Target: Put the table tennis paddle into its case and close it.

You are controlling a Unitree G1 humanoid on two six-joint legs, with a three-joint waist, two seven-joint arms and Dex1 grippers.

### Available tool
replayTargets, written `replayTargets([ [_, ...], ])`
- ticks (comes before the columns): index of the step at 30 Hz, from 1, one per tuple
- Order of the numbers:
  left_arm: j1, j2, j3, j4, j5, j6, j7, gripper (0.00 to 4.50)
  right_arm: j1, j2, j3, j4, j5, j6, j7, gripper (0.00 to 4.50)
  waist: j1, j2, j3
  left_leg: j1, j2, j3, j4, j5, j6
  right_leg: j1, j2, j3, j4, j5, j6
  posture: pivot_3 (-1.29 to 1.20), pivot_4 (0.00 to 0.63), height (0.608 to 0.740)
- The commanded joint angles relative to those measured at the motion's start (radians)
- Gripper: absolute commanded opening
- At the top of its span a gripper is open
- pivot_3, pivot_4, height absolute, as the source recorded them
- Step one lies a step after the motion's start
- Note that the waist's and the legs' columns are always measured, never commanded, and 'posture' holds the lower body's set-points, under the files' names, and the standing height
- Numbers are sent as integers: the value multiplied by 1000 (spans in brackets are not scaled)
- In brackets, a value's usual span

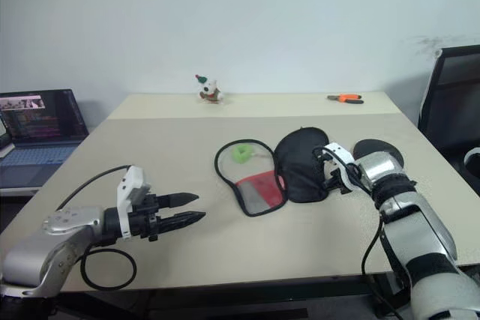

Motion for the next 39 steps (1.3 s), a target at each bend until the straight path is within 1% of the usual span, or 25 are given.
replayTargets([
  [1, -16, -1, 5, -25, -6, -21, 9, 2877, -36, 4, -45, 46, -33, -38, -13, 35, 0, 0, 0, 0, 0, 0, 0, 0, 0, 0, 0, 0, 0, 0, 0, 0, 150, 740],
  [2, -17, -3, 2, -25, -5, -22, 12, 2877, -39, 8, -57, 54, -33, -36, -19, 439, 0, 0, 0, 0, 0, 0, 0, 0, 0, 0, 0, 0, 0, 0, 0, 0, 150, 740],
  [4, -21, -6, -3, -24, -4, -23, 13, 2877, -43, 13, -81, 61, -34, -28, -31, 878, 0, 0, 0, 0, 0, 0, 0, 0, 0, 0, -1, 0, 0, 0, 0, 0, 150, 740],
  [9, -31, -9, -11, -21, -5, -24, 13, 2877, -47, 15, -140, 53, -33, -6, -54, 2652, 1, 0, 0, 0, 0, 0, 0, 0, 0, 0, -1, 0, 0, 0, 0, 0, 150, 740],
  [10, -32, -9, -12, -21, -5, -25, 14, 2877, -51, 15, -160, 49, -28, -4, -71, 2976, 0, 0, 0, 0, 0, 0, 0, 0, 0, 0, -1, 0, 0, 0, 0, 0, 150, 740],
  [12, -38, -14, -8, -15, -7, -28, 19, 2877, -44, 8, -189, 25, -35, -60, -132, 3644, 0, 0, 0, 0, 0, 0, 0, 0, 0, 0, -1, 0, 0, 0, 0, 0, 150, 740],
  [14, -43, -23, 3, -10, -13, -26, 33, 2877, -33, 2, -235, -8, -27, -91, -205, 4381, 0, 0, 0, 0, 0, 0, 0, 0, 0, 0, -1, 0, 0, 0, 0, 0, 150, 740],
  [15, -42, -26, 5, -11, -15, -24, 35, 2877, -23, -3, -273, -29, -10, -85, -248, 4448, 0, 0, 0, 0, 0, 0, 0, 0, 0, 0, -1, 0, 0, 0, 0, 0, 150, 740],
  [18, -37, -29, 0, -22, -21, -18, 34, 2877, 21, -13, -355, -110, 11, -67, -351, 4448, 1, 0, 0, 0, 0, 0, 0, 0, 0, 0, -1, 0, 0, 0, 0, 0, 150, 740],
  [24, -95, -29, -33, -14, -33, -8, 12, 2877, 159, -4, -562, -350, 33, 17, -709, 4448, 6, 0, 0, -1, 0, 0, 0, 0, 0, 0, -2, 0, 1, 0, 0, 0, 150, 740],
  [27, -145, -28, -52, 9, -32, -9, -5, 2877, 236, 17, -621, -467, 29, 54, -827, 4448, 5, 0, 0, -1, -1, 0, 0, 0, -1, 0, -2, 0, 1, 0, 0, 0, 150, 740],
  [29, -175, -29, -66, 26, -25, -14, -17, 2877, 275, 30, -645, -507, 29, 67, -875, 4448, 2, 0, 0, -1, -1, 0, 0, 0, -1, 0, -1, 0, 1, 0, 0, 0, 150, 740],
  [32, -214, -27, -93, 55, -10, -28, -42, 2877, 309, 48, -673, -514, 35, 76, -926, 4448, -3, 0, 0, 0, -1, 2, 0, 0, 0, 0, -1, 2, 1, 0, 0, 0, 150, 740],
  [36, -249, -24, -113, 87, 2, -45, -67, 2877, 321, 74, -673, -493, 61, 114, -919, 4448, -5, 0, 0, 1, -1, 3, 0, 0, 0, 0, 1, 3, 1, 0, 0, 0, 150, 740],
  [39, -263, -25, -118, 102, 11, -53, -78, 2877, 315, 84, -670, -448, 65, 110, -914, 4448, -3, 0, 0, 1, -1, 3, 0, 0, 0, 0, 1, 2, 1, 0, 0, 0, 150, 740],
])
